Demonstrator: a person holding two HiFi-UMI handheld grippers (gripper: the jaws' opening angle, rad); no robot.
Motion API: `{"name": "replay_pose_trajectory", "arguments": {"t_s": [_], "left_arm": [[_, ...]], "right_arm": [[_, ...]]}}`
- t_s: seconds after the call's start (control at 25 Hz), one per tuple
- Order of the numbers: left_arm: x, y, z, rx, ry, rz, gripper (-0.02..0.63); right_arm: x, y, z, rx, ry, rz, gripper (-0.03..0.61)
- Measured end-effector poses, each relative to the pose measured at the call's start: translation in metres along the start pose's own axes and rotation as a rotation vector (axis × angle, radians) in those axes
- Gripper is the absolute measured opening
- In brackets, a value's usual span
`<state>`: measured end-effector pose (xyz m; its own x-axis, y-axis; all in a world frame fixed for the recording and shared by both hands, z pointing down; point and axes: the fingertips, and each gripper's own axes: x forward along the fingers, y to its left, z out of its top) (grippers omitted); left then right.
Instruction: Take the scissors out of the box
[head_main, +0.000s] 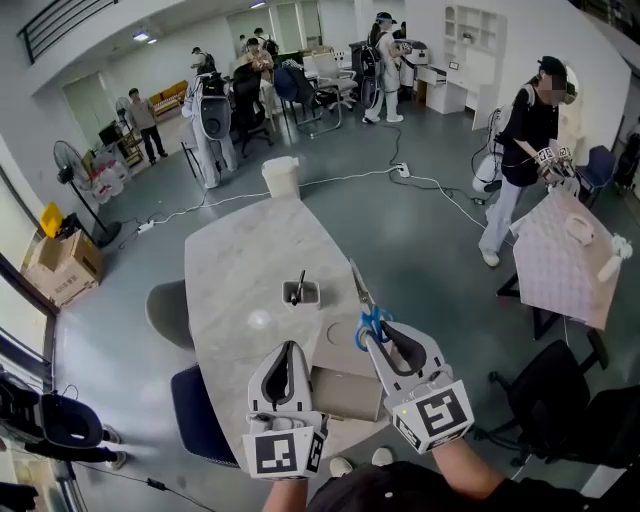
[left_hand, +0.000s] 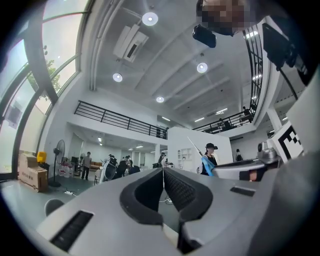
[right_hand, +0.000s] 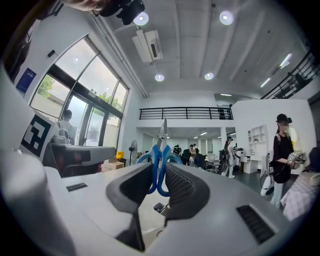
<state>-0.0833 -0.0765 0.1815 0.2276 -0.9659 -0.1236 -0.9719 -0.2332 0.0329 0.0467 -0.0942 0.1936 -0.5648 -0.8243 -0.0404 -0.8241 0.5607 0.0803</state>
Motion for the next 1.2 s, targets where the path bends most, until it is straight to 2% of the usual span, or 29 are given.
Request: {"name": "replay_pose_trajectory", "arguments": {"t_s": [0.48, 1.2], "left_arm": [[-0.009, -0.001, 0.011, 0.017, -0.017, 0.022, 0.017], [-0.02, 0.007, 0.004, 0.026, 0.0, 0.04, 0.017]], "right_arm": [[-0.012, -0.01, 0.015, -0.006, -0.062, -0.041, 0.077], [-0.014, -0.005, 0.011, -0.028, -0.056, -0.062, 0.077]]}}
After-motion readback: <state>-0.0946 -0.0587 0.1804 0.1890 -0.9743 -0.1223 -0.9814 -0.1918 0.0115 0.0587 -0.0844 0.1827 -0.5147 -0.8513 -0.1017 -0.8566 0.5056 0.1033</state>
